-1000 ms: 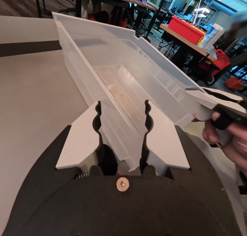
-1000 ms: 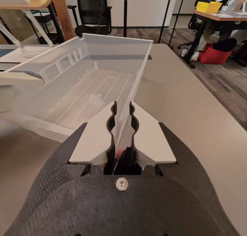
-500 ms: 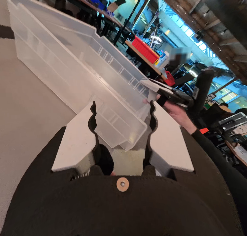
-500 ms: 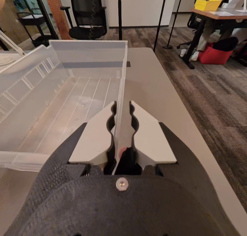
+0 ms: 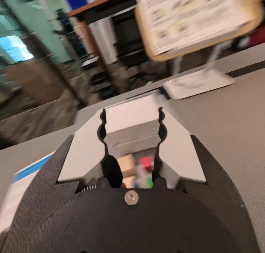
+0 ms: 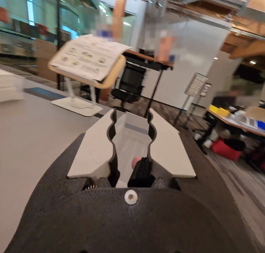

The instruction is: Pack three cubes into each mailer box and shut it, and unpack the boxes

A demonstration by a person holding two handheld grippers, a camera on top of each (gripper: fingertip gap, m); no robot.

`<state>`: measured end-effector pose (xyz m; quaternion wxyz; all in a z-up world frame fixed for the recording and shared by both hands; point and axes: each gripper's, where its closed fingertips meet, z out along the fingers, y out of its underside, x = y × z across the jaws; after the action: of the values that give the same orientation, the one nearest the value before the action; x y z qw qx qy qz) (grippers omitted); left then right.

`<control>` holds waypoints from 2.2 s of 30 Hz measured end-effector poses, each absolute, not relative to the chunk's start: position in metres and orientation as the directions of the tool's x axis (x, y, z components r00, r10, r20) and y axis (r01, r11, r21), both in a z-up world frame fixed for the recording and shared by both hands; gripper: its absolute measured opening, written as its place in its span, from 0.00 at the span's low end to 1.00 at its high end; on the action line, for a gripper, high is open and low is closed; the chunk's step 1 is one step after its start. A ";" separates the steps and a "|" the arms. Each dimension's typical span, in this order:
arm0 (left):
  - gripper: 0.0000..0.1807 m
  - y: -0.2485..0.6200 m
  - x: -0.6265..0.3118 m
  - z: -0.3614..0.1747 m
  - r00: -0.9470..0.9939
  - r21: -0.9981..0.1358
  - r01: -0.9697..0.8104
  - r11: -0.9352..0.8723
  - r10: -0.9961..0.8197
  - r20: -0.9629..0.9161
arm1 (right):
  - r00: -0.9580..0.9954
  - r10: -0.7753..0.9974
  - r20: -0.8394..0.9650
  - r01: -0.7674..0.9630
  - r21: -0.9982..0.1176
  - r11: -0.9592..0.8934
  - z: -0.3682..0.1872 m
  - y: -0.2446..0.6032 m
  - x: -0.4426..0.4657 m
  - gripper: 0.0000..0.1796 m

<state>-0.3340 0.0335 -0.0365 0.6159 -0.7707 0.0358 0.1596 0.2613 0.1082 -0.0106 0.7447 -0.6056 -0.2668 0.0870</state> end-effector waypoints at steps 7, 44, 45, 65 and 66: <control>0.45 -0.028 -0.467 -0.133 0.928 -0.864 -0.059 -0.500 0.292 -0.232 | 0.559 0.807 0.192 0.121 -0.981 0.150 -0.062 0.085 0.082 0.22; 0.51 0.021 -0.436 -0.066 0.708 -0.593 -0.706 -0.387 -0.367 -0.603 | 0.359 0.933 -0.020 0.132 -0.989 -0.072 -0.147 0.091 -0.016 0.20; 0.55 0.033 -0.428 -0.077 0.665 -0.524 -0.746 -0.410 -0.452 -0.594 | 0.361 0.932 -0.024 0.127 -0.989 -0.075 -0.147 0.091 -0.015 0.20; 0.71 0.127 -0.436 -0.180 0.366 0.004 -0.924 -0.383 -0.888 -0.279 | 0.342 0.937 -0.074 0.118 -0.986 -0.121 -0.148 0.098 -0.011 0.20; 0.71 0.126 -0.435 -0.179 0.374 -0.005 -0.922 -0.388 -0.886 -0.275 | 0.340 0.937 -0.074 0.120 -0.985 -0.121 -0.148 0.098 -0.011 0.20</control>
<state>-0.4346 0.1259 -0.1794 0.0788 -0.8251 0.5476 0.1145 -0.0109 0.0982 -0.1484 0.5163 -0.6352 -0.4160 0.3961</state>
